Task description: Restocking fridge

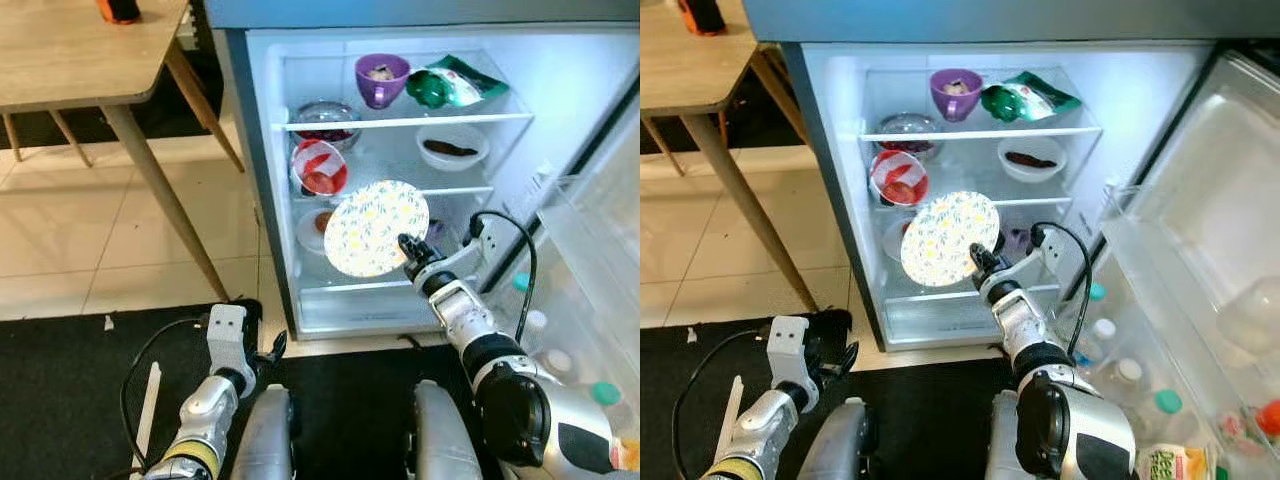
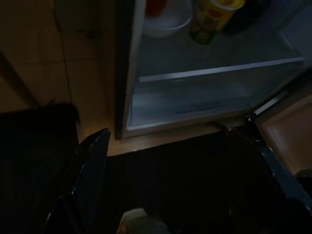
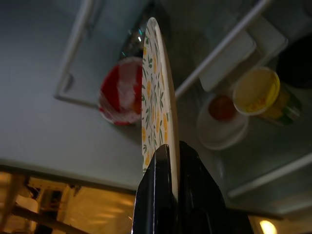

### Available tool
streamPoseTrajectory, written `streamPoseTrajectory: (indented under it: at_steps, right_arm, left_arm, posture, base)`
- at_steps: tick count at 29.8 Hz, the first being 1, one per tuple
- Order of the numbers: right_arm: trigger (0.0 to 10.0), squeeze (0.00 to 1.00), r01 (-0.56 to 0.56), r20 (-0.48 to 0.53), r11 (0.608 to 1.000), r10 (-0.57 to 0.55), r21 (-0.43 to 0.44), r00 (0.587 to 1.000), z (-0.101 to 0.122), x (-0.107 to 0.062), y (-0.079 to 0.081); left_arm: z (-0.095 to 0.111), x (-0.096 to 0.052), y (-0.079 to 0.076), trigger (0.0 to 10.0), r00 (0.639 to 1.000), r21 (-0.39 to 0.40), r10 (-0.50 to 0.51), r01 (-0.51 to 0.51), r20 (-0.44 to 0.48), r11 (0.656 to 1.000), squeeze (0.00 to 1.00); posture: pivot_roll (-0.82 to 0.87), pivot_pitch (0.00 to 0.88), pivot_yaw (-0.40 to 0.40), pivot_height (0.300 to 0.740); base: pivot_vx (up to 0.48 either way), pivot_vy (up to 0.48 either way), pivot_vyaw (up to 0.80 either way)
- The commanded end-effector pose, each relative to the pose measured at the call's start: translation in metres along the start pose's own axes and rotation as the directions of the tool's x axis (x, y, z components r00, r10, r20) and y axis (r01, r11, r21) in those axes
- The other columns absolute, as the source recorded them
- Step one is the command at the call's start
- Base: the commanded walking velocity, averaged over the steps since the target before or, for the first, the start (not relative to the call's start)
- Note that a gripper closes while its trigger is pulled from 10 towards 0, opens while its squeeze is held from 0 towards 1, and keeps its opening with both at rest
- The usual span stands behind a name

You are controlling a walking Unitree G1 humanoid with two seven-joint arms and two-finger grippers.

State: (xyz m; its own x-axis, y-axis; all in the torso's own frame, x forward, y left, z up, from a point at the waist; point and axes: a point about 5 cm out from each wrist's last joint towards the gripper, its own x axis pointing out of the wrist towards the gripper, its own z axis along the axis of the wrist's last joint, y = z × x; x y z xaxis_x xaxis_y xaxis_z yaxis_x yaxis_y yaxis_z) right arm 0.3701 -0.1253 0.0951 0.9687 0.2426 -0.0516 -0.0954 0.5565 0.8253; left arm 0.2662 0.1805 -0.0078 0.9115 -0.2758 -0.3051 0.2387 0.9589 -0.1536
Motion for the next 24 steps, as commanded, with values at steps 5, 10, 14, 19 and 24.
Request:
streamPoseTrajectory:
  at_steps: [5,10,14,19,24]
  right_arm:
    - [10.0,0.00,-0.002,0.090,0.993,-0.008,0.116,0.996,0.016,0.011,0.016]
    - [10.0,0.00,0.012,0.120,0.988,-0.030,0.151,0.992,0.028,0.019,0.028]
    - [10.0,0.00,-0.012,0.119,0.987,-0.007,0.159,0.993,0.035,0.027,0.045]
    - [10.0,0.00,-0.040,0.129,0.985,0.019,0.170,0.992,0.040,0.031,0.056]
    - [10.0,0.00,-0.078,0.148,0.976,0.048,0.205,0.988,0.047,0.038,0.075]
  left_arm:
    - [0.012,0.003,-0.004,10.0,0.997,0.042,-0.036,0.033,0.072,0.999,0.00]
    - [0.036,0.004,-0.005,10.0,0.979,0.110,-0.067,0.046,0.193,0.993,0.00]
    - [0.065,0.005,-0.005,10.0,0.950,0.166,-0.080,0.030,0.302,0.986,0.00]
    - [0.081,0.005,-0.006,10.0,0.932,0.197,-0.094,0.025,0.351,0.980,0.00]
    - [0.104,0.004,-0.016,10.0,0.900,0.281,-0.160,0.044,0.404,0.959,0.00]
  posture:
    - [0.03,0.177,-0.006,0.610]
    - [0.06,0.245,-0.007,0.610]
    - [0.09,0.297,-0.007,0.605]
    - [0.10,0.321,-0.007,0.595]
    - [0.13,0.353,-0.002,0.575]
  base:
    - [0.000,0.000,0.00]
    - [0.000,0.000,0.00]
    - [0.000,0.000,0.00]
    - [0.000,0.000,0.00]
    - [0.000,0.000,0.00]
